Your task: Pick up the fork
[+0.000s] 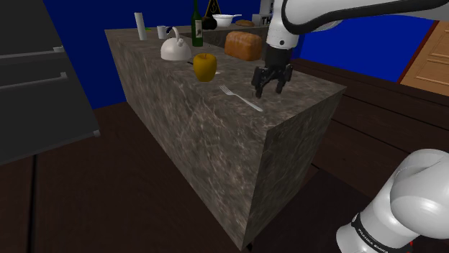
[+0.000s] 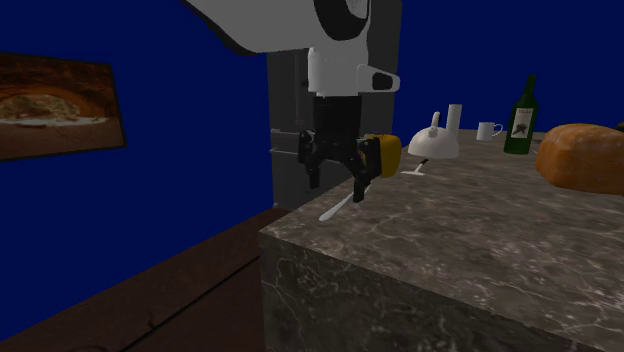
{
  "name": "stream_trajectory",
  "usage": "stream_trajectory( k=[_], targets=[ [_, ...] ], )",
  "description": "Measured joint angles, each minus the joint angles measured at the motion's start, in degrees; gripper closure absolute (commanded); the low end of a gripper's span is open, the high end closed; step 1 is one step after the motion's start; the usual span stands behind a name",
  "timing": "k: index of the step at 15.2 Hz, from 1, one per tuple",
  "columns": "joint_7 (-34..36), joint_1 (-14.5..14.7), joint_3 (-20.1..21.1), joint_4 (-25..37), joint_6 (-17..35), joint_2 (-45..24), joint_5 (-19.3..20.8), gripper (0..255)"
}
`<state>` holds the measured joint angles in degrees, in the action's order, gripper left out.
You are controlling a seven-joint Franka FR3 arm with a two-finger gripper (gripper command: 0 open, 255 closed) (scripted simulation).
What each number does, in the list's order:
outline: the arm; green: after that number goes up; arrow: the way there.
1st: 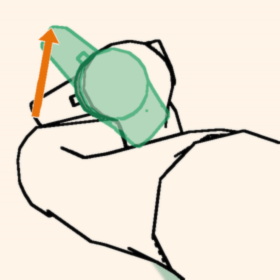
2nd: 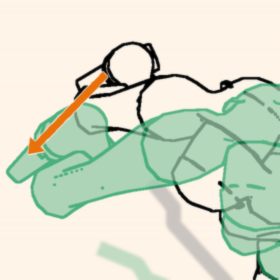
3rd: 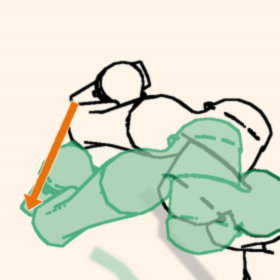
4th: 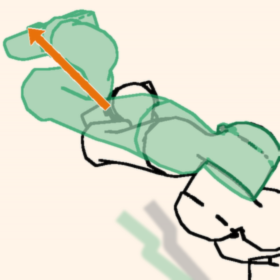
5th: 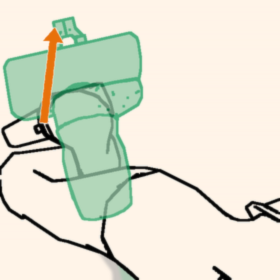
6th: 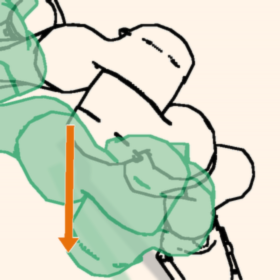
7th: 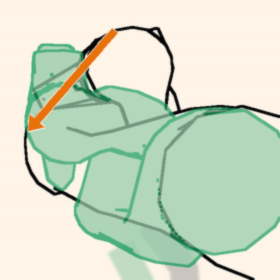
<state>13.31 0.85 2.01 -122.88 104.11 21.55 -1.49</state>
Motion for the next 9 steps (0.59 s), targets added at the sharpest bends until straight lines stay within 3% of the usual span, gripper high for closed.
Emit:
stream_trajectory(
  k=[9],
  targets=[
    [5.06,0.1,1.7,20.17,1.21,-20.39,1.89,0]
  ],
)
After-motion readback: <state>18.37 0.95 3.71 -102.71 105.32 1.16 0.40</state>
